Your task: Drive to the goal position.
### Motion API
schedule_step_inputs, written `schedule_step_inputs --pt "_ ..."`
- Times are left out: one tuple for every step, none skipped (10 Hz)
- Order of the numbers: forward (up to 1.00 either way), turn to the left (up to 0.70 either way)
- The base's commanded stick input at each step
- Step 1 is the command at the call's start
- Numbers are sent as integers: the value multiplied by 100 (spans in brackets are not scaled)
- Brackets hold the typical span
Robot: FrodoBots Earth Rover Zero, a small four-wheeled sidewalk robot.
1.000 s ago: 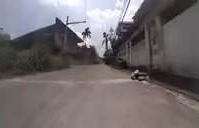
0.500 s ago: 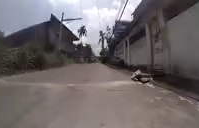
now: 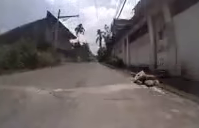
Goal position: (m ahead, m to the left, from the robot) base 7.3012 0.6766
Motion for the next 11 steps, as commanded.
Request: schedule_step_inputs --pt "100 0" --pt "100 0" --pt "100 0" --pt "100 0" --pt "100 0" --pt "100 -4" --pt "100 -35" --pt "100 -37" --pt "100 -40" --pt "100 -39" --pt "100 -37"
